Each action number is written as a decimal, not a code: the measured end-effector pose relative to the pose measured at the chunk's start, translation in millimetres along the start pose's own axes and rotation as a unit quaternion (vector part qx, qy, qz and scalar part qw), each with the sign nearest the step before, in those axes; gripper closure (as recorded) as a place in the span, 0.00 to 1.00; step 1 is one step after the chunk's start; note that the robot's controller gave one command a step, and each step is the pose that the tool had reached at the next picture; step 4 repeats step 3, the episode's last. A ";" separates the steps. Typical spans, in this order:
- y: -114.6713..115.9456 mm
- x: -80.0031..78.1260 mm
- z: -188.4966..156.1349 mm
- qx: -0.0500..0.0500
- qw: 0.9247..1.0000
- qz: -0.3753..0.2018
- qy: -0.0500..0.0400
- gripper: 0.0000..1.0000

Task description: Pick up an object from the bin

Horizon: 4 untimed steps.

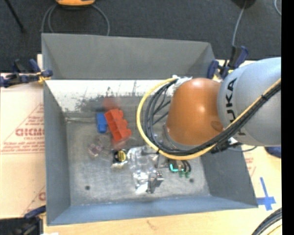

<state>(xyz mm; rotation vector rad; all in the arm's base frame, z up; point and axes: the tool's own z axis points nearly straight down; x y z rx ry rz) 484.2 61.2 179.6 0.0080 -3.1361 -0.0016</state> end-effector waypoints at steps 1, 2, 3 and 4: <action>-9.8 -23.3 65.8 0.000 1.000 -0.025 -0.006 0.00; -8.7 -22.4 68.8 -0.001 1.000 -0.024 -0.004 1.00; 16.9 -59.2 -50.9 -0.001 1.000 -0.012 -0.009 1.00; 16.9 -59.2 -50.9 -0.001 1.000 -0.012 -0.009 1.00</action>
Offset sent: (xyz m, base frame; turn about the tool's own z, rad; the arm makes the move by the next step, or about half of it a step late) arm 0.0306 -0.0135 -0.1025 -0.0638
